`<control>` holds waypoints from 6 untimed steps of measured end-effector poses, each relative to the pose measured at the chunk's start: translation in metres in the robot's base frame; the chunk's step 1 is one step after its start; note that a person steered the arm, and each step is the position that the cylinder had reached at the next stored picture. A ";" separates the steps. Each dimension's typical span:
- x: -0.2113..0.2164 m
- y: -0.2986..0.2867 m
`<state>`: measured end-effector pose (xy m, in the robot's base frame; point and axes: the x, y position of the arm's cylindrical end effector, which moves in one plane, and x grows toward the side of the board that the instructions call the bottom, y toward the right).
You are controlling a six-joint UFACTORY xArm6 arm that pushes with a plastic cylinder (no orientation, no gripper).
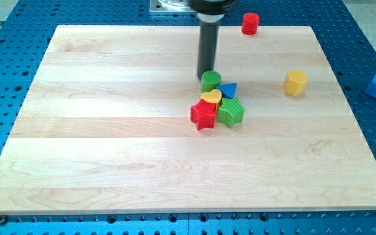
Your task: Push the hexagon downwards
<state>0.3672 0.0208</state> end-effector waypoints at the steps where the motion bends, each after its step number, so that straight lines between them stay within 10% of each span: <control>1: 0.009 0.000; 4: -0.049 0.233; 5: 0.031 0.196; 6: 0.019 0.132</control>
